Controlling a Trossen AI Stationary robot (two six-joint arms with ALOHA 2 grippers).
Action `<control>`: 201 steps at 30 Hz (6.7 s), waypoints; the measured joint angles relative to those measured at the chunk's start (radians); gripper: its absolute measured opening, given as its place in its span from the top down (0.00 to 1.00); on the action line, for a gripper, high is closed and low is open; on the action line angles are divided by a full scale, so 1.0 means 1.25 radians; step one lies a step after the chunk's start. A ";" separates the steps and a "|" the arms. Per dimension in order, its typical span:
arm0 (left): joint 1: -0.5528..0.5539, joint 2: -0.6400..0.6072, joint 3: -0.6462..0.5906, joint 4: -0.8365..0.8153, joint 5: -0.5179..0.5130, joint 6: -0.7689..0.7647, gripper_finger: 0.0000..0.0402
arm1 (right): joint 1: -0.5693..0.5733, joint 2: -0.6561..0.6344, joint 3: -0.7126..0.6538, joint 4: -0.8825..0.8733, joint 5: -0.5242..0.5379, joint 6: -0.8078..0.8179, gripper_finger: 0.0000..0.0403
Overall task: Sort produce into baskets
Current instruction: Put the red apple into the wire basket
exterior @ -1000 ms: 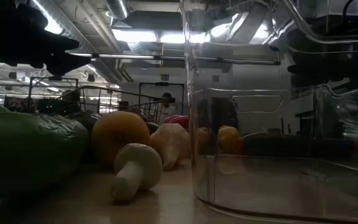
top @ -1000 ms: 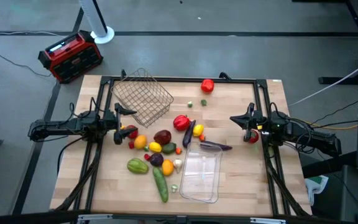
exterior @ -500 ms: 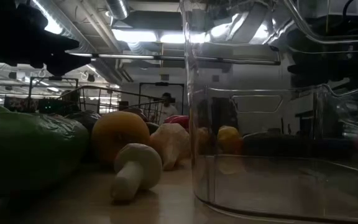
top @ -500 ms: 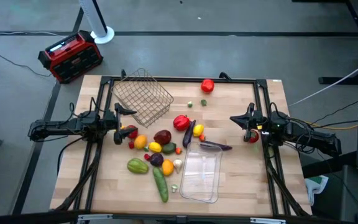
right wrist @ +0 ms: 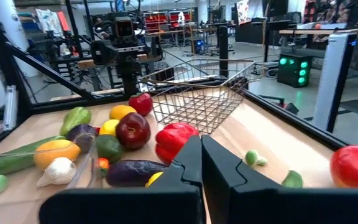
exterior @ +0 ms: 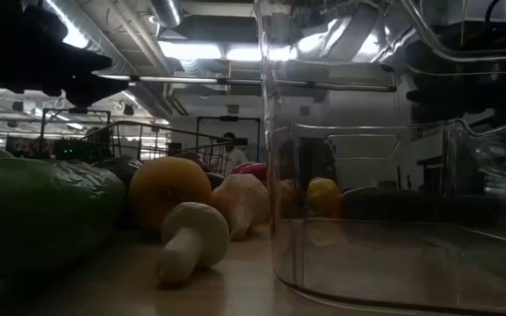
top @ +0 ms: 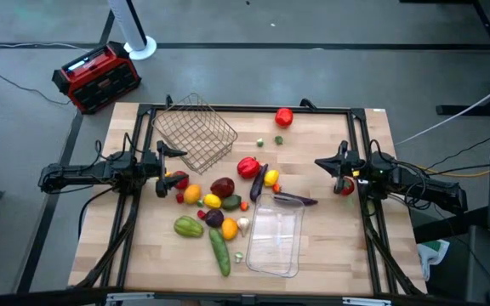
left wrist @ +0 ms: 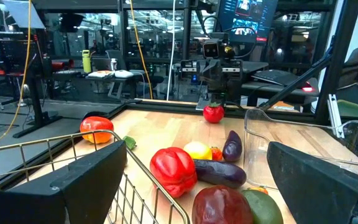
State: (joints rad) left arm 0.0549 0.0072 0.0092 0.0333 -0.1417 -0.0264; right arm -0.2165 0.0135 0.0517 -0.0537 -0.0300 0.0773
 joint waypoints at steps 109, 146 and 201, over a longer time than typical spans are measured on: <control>0.000 0.000 0.000 0.000 0.000 -0.203 0.04 | -0.393 1.421 0.977 -0.314 0.114 0.246 0.17; 0.000 0.000 0.000 0.000 0.000 -0.208 0.04 | -0.392 1.527 0.977 -0.304 0.110 0.291 0.02; 0.000 0.000 0.000 0.000 0.000 -0.211 0.04 | -0.272 1.286 0.976 -0.418 0.122 0.242 0.23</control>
State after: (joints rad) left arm 0.0551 0.0074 0.0093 0.0338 -0.1420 -0.2905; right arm -0.5570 1.6205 1.2716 -0.5757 0.1223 0.3800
